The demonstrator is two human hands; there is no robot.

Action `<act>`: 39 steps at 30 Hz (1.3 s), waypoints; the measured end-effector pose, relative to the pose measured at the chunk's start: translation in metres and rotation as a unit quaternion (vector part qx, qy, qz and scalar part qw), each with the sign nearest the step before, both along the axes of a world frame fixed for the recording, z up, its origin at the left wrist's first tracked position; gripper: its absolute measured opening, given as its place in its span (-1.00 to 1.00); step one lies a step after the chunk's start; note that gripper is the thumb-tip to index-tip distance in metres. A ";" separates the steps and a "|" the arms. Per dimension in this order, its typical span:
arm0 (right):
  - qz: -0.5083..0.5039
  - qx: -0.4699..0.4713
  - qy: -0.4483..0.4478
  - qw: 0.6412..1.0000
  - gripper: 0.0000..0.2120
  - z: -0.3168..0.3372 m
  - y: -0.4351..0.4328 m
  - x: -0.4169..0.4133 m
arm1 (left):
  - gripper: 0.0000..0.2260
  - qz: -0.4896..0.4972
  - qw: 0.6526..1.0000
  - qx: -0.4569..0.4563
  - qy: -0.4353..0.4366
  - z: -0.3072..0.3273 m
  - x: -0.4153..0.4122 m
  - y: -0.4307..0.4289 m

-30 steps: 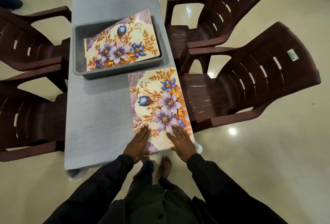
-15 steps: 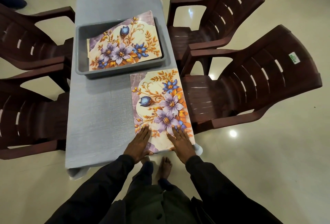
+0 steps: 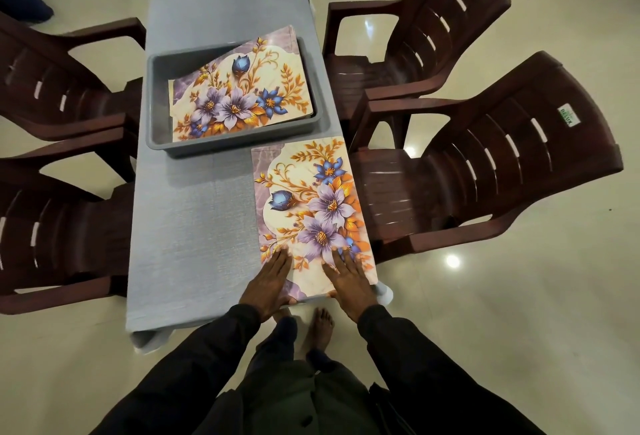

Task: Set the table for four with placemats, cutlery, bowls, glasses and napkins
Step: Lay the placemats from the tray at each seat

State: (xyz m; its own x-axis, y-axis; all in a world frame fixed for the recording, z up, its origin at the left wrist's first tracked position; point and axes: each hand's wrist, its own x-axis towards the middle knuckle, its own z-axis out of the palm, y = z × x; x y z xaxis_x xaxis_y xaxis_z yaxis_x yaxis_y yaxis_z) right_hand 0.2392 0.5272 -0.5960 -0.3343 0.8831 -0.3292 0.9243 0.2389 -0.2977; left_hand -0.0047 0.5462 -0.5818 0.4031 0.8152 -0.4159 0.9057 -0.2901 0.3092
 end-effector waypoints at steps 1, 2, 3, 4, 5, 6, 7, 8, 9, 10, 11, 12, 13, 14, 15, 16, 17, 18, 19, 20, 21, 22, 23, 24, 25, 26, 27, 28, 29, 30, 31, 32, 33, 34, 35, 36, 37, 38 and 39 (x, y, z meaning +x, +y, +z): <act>-0.002 0.002 0.004 1.000 -0.34 0.001 0.000 -0.001 | -0.06 -0.001 1.000 -0.001 0.002 -0.001 0.000 0.000; -0.002 0.007 0.005 1.000 -0.35 0.002 0.000 -0.001 | -0.07 -0.002 1.000 -0.002 0.002 -0.002 -0.001 -0.001; -0.001 0.008 0.005 1.000 -0.35 0.003 0.000 -0.001 | -0.08 -0.004 1.000 -0.003 0.002 -0.003 -0.002 -0.001; -0.003 0.006 0.009 1.000 -0.35 0.004 0.000 -0.001 | -0.09 -0.007 1.000 -0.004 0.003 -0.003 -0.003 -0.001; -0.009 0.005 0.016 1.000 -0.35 0.005 0.000 -0.001 | -0.09 -0.009 1.000 -0.003 0.002 -0.003 -0.003 -0.001; -0.014 0.007 0.024 1.000 -0.35 0.005 -0.001 -0.001 | -0.09 -0.010 1.000 -0.003 0.002 -0.003 -0.003 -0.001; -0.020 0.010 0.031 0.999 -0.35 0.005 -0.001 -0.001 | -0.08 -0.009 1.000 -0.003 0.002 -0.003 -0.003 0.000; -0.025 0.010 0.035 0.999 -0.35 0.005 -0.002 -0.001 | -0.07 -0.007 1.000 -0.005 0.001 -0.002 -0.002 0.000; -0.028 0.008 0.037 0.999 -0.35 0.005 -0.002 -0.001 | -0.06 -0.005 1.000 -0.007 0.000 -0.003 -0.002 0.000; -0.029 0.006 0.038 0.999 -0.35 0.005 -0.003 -0.001 | -0.06 -0.003 1.000 -0.007 0.001 -0.003 -0.002 0.000; -0.030 0.003 0.036 0.999 -0.34 0.004 -0.003 -0.001 | -0.06 -0.004 1.000 -0.007 0.005 -0.004 -0.002 0.000; -0.032 0.003 0.032 0.999 -0.33 0.003 -0.004 -0.001 | -0.06 -0.007 1.000 -0.008 0.008 -0.004 -0.002 0.000; -0.033 0.004 0.028 0.999 -0.32 0.003 -0.005 -0.001 | -0.06 -0.008 1.000 -0.009 0.010 -0.004 -0.001 0.000; -0.035 0.004 0.028 0.999 -0.32 0.002 -0.005 -0.001 | -0.07 -0.008 1.000 -0.011 0.011 -0.004 -0.001 0.001; -0.036 0.002 0.030 0.999 -0.32 0.003 -0.005 -0.001 | -0.07 -0.010 1.000 -0.014 0.012 -0.004 -0.001 0.001; -0.036 0.002 0.031 0.999 -0.32 0.003 -0.005 -0.001 | -0.08 -0.014 1.000 -0.016 0.012 -0.003 0.000 0.001; -0.035 -0.001 0.030 0.999 -0.32 0.003 -0.005 -0.001 | -0.08 -0.018 1.000 -0.015 0.012 -0.003 0.000 0.001; -0.036 -0.004 0.030 0.999 -0.32 0.003 -0.005 -0.001 | -0.07 -0.018 1.000 -0.015 0.011 -0.003 -0.001 0.001; -0.038 -0.006 0.032 0.999 -0.32 0.003 -0.005 0.000 | -0.07 -0.015 1.000 -0.014 0.007 -0.003 -0.001 0.001; -0.040 -0.006 0.034 0.999 -0.32 0.003 -0.005 0.000 | -0.07 -0.012 1.000 -0.011 0.003 -0.002 -0.002 0.001; -0.041 -0.003 0.033 0.999 -0.33 0.004 -0.005 0.000 | -0.06 -0.010 1.000 -0.010 0.002 -0.002 -0.002 0.001; -0.039 -0.002 0.030 0.999 -0.34 0.005 -0.005 0.000 | -0.06 -0.012 1.000 -0.012 0.003 0.000 -0.002 0.001; -0.036 0.000 0.029 0.999 -0.34 0.008 -0.005 0.001 | -0.05 -0.012 1.000 -0.014 0.004 0.003 -0.002 0.001; -0.033 0.002 0.027 0.999 -0.35 0.009 -0.005 0.001 | -0.06 -0.009 1.000 -0.017 0.002 0.007 -0.001 0.001; -0.031 0.000 0.028 0.999 -0.36 0.012 -0.004 0.002 | -0.07 0.001 1.000 -0.018 -0.004 0.011 -0.002 0.001; -0.032 -0.003 0.031 0.999 -0.37 0.016 -0.001 0.002 | -0.09 0.014 1.000 -0.018 -0.011 0.016 -0.002 0.002; -0.037 -0.001 0.033 0.999 -0.38 0.019 0.001 0.003 | -0.11 0.027 0.999 -0.023 -0.021 0.020 -0.002 0.003; -0.045 0.008 0.040 0.998 -0.40 0.022 0.006 0.003 | -0.14 0.046 0.998 -0.027 -0.035 0.025 -0.003 0.004; -0.057 0.022 0.053 0.997 -0.45 0.026 0.011 0.002 | -0.18 0.068 0.996 -0.028 -0.050 0.031 -0.004 0.006; -0.069 0.039 0.068 0.995 -0.50 0.030 0.017 0.000 | -0.23 0.086 0.994 -0.026 -0.059 0.036 -0.007 0.008; -0.078 0.052 0.083 0.992 -0.57 0.035 0.024 -0.001 | -0.30 0.096 0.993 -0.018 -0.065 0.043 -0.010 0.011; -0.088 0.063 0.092 0.990 -0.63 0.042 0.032 -0.003 | -0.37 0.102 0.992 -0.011 -0.067 0.048 -0.013 0.014; -0.095 0.071 0.096 0.988 -0.68 0.048 0.041 -0.006 | -0.44 0.111 0.991 -0.003 -0.075 0.053 -0.017 0.018; -0.101 0.072 0.096 0.988 -0.70 0.055 0.051 -0.009 | -0.52 0.127 0.988 -0.001 -0.089 0.056 -0.022 0.023; -0.102 0.067 0.094 0.988 -0.71 0.062 0.061 -0.013 | -0.58 0.147 0.984 -0.002 -0.101 0.059 -0.028 0.029; -0.101 0.062 0.096 0.988 -0.71 0.067 0.073 -0.017 | -0.63 0.169 0.979 -0.001 -0.111 0.063 -0.034 0.037; -0.103 0.058 0.101 0.988 -0.71 0.070 0.084 -0.019 | -0.66 0.190 0.974 0.002 -0.119 0.066 -0.039 0.044; -0.106 0.055 0.111 0.987 -0.72 0.075 0.097 -0.022 | -0.69 0.211 0.969 0.010 -0.130 0.070 -0.045 0.054; -0.111 0.053 0.120 0.985 -0.72 0.079 0.110 -0.025 | -0.71 0.225 0.964 0.023 -0.141 0.073 -0.052 0.064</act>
